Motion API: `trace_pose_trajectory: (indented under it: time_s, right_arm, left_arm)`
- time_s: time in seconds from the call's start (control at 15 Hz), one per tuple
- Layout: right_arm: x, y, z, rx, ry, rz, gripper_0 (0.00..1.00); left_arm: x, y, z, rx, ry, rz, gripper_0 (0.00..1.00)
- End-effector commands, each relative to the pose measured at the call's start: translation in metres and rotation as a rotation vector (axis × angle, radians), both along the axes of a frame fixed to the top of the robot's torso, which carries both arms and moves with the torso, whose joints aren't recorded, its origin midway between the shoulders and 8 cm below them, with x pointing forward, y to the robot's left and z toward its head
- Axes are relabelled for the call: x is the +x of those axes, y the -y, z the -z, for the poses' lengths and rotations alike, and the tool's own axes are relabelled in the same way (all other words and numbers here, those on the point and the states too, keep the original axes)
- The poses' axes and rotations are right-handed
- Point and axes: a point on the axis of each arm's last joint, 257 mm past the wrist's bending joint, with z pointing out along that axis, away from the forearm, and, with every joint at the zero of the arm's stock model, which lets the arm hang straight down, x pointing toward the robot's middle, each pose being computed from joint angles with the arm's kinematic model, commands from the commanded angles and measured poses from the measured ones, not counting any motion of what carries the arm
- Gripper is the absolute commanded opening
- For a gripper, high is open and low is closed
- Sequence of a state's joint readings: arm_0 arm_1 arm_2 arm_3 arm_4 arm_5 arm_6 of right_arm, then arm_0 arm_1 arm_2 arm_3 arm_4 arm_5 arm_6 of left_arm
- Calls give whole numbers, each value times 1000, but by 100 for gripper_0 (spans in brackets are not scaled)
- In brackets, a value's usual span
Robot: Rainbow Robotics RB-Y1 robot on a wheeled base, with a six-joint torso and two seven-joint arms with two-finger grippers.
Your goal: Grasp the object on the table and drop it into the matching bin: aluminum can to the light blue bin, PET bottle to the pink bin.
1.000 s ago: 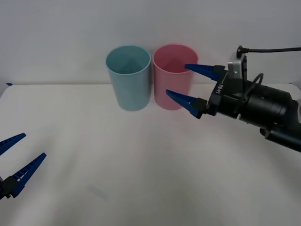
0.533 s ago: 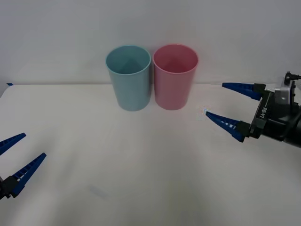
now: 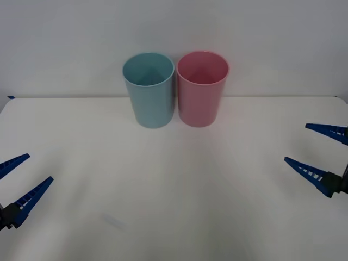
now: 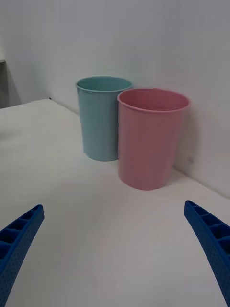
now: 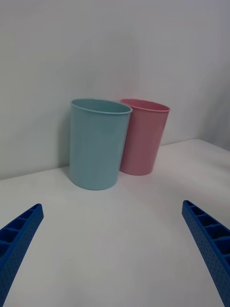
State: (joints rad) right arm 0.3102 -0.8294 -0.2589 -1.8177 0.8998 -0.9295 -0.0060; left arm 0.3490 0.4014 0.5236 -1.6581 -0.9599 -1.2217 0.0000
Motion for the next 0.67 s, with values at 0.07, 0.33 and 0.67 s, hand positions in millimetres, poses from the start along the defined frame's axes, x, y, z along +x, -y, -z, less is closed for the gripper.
trace_pose_trajectory:
  time_s: [0.07, 0.33, 0.67]
  right_arm:
    - [-12, 25, 7, 16, -24, 65, 100]
    - [-26, 42, 12, 79, -70, 118, 100]
    - [-41, 67, 28, 114, -110, 187, 100]
  left_arm:
    - [0, 0, 0, 0, 0, 0, 100]
    - [0, 0, 0, 0, 0, 0, 100]
    - [0, 0, 0, 0, 0, 0, 100]
